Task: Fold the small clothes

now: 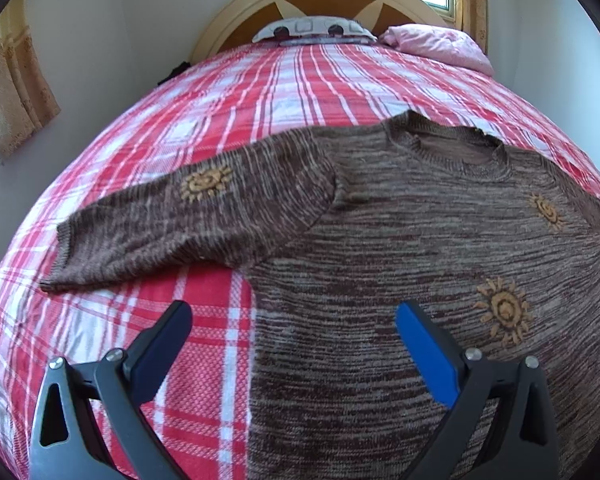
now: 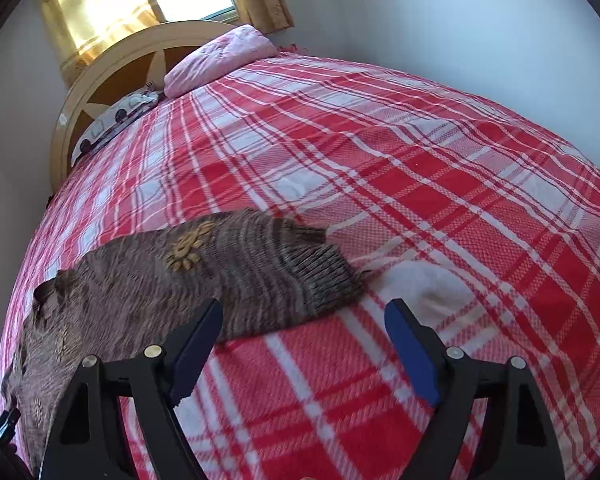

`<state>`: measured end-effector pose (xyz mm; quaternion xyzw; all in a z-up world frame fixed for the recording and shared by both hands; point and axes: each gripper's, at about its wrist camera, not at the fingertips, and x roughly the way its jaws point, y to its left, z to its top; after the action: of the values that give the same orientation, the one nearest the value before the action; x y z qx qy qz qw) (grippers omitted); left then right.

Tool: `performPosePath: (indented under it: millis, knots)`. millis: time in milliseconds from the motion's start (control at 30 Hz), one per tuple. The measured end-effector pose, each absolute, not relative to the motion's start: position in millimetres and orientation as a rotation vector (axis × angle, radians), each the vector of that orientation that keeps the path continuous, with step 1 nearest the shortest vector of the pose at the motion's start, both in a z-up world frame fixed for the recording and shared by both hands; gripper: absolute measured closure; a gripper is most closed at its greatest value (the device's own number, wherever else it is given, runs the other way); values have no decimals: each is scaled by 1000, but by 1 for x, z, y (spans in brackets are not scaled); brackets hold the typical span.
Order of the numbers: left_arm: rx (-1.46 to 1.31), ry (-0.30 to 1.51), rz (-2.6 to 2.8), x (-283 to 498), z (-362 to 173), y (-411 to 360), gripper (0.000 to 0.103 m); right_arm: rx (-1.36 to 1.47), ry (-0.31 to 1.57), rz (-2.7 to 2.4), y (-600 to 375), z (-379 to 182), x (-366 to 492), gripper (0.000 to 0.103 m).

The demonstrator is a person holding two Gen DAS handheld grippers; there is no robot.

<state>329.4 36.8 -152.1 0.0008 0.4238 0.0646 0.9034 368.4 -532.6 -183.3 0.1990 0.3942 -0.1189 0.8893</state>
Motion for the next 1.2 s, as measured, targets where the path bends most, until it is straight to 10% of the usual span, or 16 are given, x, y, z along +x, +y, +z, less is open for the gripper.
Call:
performPosePath:
  millis: [367, 633, 800, 1200]
  knots:
    - [-12, 906, 113, 334, -162, 34, 0, 448, 837, -232, -542, -193, 390, 32]
    - [-13, 910, 117, 333, -164, 34, 0, 475, 829, -239, -553, -197, 394, 78]
    - [-3, 927, 110, 334, -168, 32, 0, 467, 830, -215, -551, -196, 395, 88]
    - [-19, 937, 104, 336, -171, 32, 0, 353, 780, -172, -518, -163, 412, 89]
